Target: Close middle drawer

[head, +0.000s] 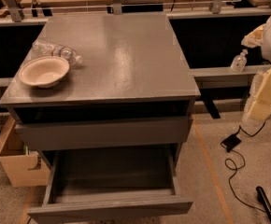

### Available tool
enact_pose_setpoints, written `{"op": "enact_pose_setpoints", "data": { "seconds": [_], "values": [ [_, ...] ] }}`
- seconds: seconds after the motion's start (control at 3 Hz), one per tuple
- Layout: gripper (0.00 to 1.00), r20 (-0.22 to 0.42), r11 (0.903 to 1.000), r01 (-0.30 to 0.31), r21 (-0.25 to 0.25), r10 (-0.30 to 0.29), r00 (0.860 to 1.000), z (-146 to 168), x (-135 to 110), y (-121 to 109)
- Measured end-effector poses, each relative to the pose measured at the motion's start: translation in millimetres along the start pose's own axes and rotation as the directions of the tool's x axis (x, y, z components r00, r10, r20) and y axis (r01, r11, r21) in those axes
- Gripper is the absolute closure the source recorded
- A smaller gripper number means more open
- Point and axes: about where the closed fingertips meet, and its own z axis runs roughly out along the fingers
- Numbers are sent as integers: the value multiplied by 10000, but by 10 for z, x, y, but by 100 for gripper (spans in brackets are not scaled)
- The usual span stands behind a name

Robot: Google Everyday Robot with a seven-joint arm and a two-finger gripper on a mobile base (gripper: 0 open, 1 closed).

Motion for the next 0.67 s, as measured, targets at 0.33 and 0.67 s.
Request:
{"op": "enact_pose_setpoints", "data": {
  "seconds": [0.33, 0.67],
  "values": [
    [0, 1, 10000, 0, 1, 0, 10000, 0, 0, 0],
    [0, 62, 9967, -355, -731, 360, 9993, 246, 236, 243]
  ]
}}
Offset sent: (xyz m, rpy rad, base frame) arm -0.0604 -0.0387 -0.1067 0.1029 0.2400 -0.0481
